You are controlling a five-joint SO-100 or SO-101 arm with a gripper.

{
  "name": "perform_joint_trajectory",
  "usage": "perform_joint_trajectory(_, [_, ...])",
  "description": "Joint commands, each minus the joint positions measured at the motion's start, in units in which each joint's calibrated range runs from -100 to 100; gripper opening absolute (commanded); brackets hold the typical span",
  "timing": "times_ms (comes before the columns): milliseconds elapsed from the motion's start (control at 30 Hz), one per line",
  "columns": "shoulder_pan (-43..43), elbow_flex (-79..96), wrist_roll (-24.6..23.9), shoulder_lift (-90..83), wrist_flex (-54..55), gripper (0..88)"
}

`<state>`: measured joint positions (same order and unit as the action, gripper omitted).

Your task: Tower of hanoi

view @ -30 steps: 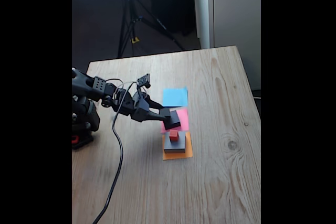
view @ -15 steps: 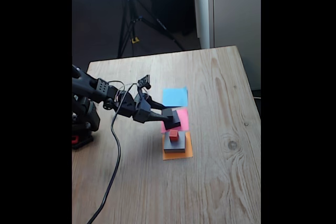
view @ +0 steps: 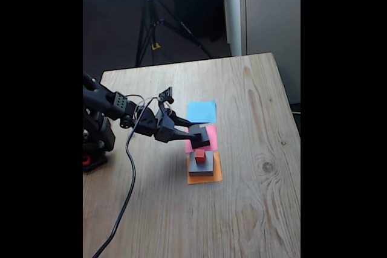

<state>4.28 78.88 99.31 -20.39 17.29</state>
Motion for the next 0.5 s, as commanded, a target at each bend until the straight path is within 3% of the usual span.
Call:
perform_joint_trajectory(0, [0.02,0.21,0.69,-0.35,1.44,15.7])
perform_joint_trajectory(267, [-0.06,1.39,0.69,-0.65,2.5,17.3])
perform_joint_trajectory(333, [-0.06,1.39,0.69,-0.95,2.5,22.2])
perform_joint_trajectory(467, [-0.57,1.12,0.69,-2.09,2.5,23.9])
